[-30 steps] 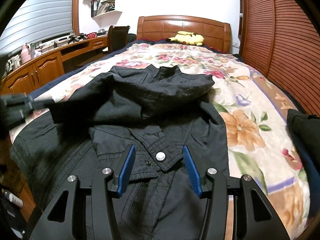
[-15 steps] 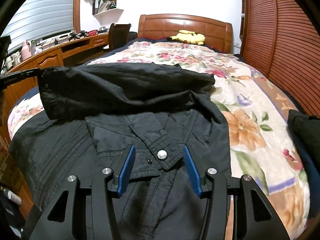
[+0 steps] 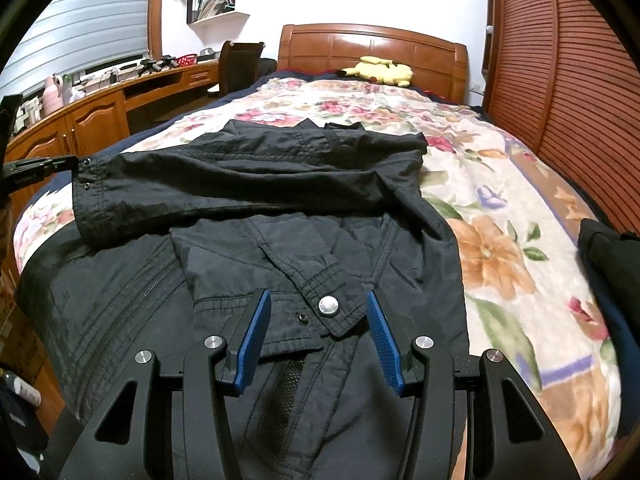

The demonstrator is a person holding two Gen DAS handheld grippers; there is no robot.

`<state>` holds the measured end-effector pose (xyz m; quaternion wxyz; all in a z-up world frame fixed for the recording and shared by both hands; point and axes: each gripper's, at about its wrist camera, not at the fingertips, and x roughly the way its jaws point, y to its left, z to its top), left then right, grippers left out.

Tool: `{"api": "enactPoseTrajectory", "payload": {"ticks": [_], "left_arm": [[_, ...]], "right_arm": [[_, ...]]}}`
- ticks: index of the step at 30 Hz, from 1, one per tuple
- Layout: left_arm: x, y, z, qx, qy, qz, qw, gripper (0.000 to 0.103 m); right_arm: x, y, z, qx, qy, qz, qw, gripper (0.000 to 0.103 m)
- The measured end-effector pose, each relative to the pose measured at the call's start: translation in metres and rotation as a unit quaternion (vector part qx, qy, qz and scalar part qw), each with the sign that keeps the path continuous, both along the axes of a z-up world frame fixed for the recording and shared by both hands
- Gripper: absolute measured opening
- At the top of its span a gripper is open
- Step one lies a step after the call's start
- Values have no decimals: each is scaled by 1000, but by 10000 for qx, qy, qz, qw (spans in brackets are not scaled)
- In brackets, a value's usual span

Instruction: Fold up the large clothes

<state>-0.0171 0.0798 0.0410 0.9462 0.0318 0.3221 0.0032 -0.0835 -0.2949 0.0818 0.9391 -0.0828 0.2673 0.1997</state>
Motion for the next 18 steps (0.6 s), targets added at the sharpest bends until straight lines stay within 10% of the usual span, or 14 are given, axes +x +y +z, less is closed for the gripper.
{"api": "enactPoseTrajectory", "payload": {"ticks": [7,18], "left_arm": [[-14,-16,-12,-43,-7,-341,9994,68],[5,-67,-64,391,580,-787,9944,68]], "right_arm": [[2,-1,-1,-14,11,13,10000,52],[1,0,-2,-76,-1,54,10000,52]]}}
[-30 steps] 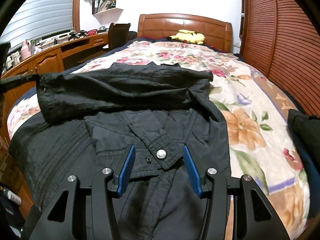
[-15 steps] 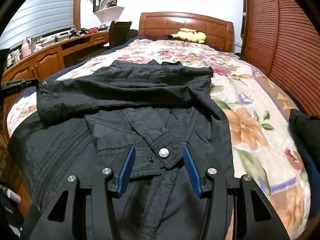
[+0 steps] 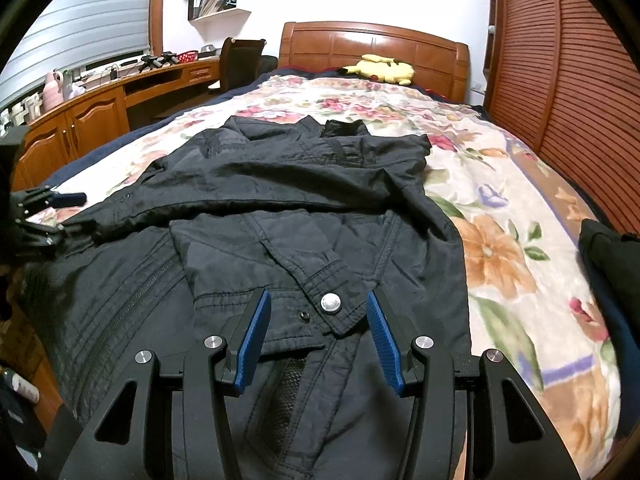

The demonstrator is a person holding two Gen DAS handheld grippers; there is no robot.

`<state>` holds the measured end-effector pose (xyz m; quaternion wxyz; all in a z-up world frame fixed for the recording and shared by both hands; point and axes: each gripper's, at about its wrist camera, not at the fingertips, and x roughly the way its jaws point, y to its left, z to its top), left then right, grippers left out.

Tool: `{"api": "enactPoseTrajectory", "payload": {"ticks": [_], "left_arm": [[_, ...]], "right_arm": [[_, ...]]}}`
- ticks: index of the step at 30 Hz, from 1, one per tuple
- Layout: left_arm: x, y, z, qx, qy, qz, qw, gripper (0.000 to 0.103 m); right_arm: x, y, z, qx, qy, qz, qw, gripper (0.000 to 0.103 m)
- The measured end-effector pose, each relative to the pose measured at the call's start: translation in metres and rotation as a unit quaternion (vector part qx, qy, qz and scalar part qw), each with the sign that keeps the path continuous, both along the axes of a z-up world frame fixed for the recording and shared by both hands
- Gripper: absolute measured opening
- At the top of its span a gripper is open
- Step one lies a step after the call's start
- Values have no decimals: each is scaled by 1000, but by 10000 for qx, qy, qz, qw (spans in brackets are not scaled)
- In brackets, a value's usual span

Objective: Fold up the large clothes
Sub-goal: 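Move both open tools to the jacket hem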

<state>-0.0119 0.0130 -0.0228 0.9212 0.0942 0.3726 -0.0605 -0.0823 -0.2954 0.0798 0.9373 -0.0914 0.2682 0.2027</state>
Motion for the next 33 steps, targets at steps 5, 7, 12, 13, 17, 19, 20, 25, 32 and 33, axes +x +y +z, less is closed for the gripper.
{"api": "enactPoseTrajectory", "payload": {"ticks": [5,7,12,13,17,19,20,25,32,33], "left_arm": [[7,-4,-11,198,206,14,9996,32],[7,0,-11,168,274,23,9995,17],[-15,-1,8,-17,10,-146,9999,8],[-19,-2,12,-33,-39,-173,9998,8],[-38,-9,26,-71,-222,-218,9995,9],[-42,-10,29,-32,-211,-198,9996,17],[-43,-9,29,-4,-206,-191,9996,23],[-58,0,36,-163,-505,-178,9984,69],[-80,23,37,-466,-797,176,9956,87],[-82,25,36,-480,-804,211,9954,87]], "right_arm": [[-2,-2,0,9,-17,10,10000,52],[-2,-3,1,8,-23,17,10000,52],[-1,-4,0,-6,-20,20,10000,52],[0,-4,0,-3,-15,23,10000,52],[0,-4,0,-19,-8,33,10000,52],[0,-4,0,-14,-6,41,10000,52],[0,-4,0,-7,-4,44,10000,52],[0,-2,-2,-47,17,65,10000,52],[0,-2,-2,-49,-6,71,10000,52],[0,-2,-2,-60,-9,71,10000,52]]}}
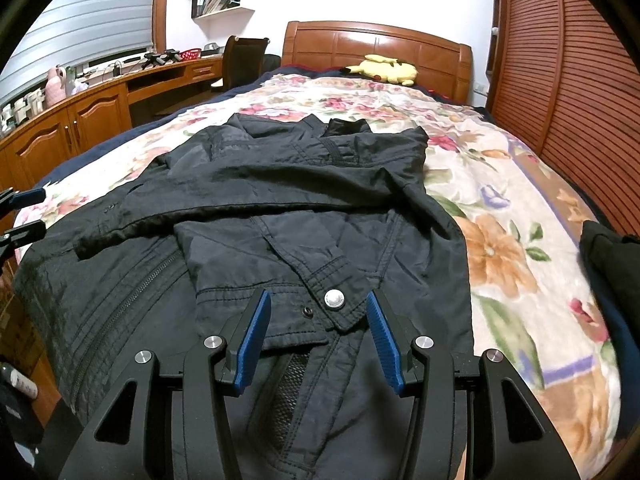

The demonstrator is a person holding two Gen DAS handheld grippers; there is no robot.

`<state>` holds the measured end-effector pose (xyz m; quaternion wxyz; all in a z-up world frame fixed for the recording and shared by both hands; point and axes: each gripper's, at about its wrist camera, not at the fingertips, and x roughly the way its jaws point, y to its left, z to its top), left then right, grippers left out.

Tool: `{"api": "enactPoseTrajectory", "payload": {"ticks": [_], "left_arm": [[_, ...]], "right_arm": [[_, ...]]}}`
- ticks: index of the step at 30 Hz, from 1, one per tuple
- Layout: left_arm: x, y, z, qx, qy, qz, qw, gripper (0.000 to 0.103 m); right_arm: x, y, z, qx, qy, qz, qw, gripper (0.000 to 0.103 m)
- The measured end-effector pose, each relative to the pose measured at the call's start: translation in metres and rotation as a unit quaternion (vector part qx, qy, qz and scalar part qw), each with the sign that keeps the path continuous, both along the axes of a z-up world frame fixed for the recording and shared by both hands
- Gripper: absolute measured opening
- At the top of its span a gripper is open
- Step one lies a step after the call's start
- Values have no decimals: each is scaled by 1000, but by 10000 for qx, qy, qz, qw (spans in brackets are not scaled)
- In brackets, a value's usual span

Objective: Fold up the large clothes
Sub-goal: 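Move both open tools to the jacket hem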

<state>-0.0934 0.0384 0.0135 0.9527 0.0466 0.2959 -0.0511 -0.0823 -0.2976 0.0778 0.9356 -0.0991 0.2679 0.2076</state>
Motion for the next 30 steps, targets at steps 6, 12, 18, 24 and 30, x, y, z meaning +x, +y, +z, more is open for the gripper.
{"api": "enactPoseTrajectory", "payload": {"ticks": [6,12,18,24,30], "left_arm": [[-10,17,-9,-42,36,200,9998,87],[-15,35,-24,-32,168,405,9990,87],[-14,49,-34,-121,235,563,9981,87],[-17,61,-43,-151,283,640,9974,87],[-22,71,-52,-152,380,717,9966,87]], "right_arm": [[1,2,-2,-58,-7,17,10000,52],[2,4,-5,-84,-16,34,10000,52],[4,1,-7,70,-27,34,10000,68],[11,-3,-12,29,118,1,9999,76],[16,-15,-15,-365,272,-196,9988,76]]}}
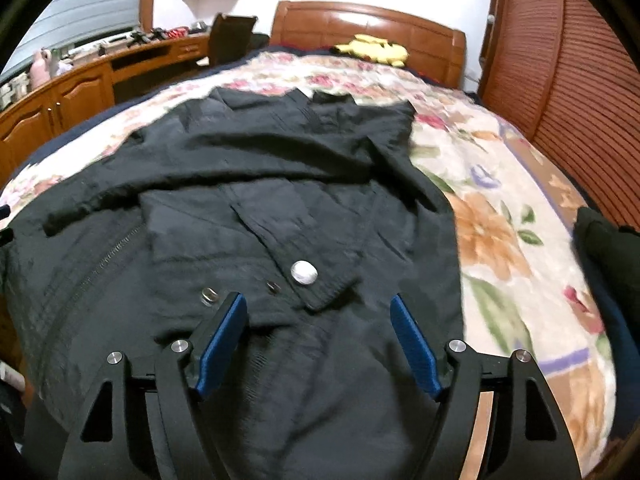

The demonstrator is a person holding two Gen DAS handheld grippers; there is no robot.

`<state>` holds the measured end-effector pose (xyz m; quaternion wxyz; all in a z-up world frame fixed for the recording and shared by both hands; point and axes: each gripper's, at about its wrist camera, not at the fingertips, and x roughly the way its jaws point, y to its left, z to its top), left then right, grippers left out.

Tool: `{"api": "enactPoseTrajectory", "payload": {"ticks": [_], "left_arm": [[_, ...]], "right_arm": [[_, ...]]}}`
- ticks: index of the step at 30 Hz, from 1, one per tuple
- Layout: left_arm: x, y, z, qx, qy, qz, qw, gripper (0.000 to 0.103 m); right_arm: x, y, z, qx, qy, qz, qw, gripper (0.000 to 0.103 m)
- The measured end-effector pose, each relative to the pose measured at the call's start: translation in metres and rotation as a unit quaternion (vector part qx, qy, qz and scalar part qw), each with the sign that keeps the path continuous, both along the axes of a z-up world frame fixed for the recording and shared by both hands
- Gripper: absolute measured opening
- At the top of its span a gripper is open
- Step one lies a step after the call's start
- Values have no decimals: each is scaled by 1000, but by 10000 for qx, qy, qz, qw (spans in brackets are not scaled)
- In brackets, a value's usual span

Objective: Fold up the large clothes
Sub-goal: 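Move both open tools to the jacket hem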

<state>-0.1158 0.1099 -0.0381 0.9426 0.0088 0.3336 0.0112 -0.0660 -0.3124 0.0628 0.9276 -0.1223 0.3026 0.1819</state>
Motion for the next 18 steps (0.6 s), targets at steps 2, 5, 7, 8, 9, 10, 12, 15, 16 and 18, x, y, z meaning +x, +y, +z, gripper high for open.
{"api": "enactPoseTrajectory", "payload": {"ticks": [2,5,7,8,9,10,12,15,16,18], "left_arm": [[-3,4,-2,-50,-6,30,10000,87],[-9,8,-4,-139,-46,57,9999,87],[-14,10,-4,-209,-115,22,9997,87],[-17,11,-3,-217,-141,2,9997,87],[-18,12,-3,-218,-141,-18,9997,86],[-20,13,-4,-236,-141,-58,9996,80],[-22,15,-5,-298,-111,-102,9994,73],[-25,18,-7,-372,-75,-167,9991,63],[-26,18,-8,-372,-70,-177,9991,62],[-28,18,-10,-374,-52,-191,9991,61]], "right_arm": [[-6,-9,1,-94,6,-24,10000,76],[-16,-22,3,-74,57,-41,9999,76],[-25,-32,4,-54,78,-59,9999,76],[-28,-36,4,-47,84,-85,9999,76],[-33,-41,5,-28,94,-112,9999,76],[-36,-45,4,11,117,-133,9998,76],[-40,-50,1,49,170,-152,9997,76],[-44,-52,-6,21,269,-181,9995,76],[-45,-53,-7,23,301,-184,9994,76],[-46,-54,-10,73,360,-162,9992,76]]}}
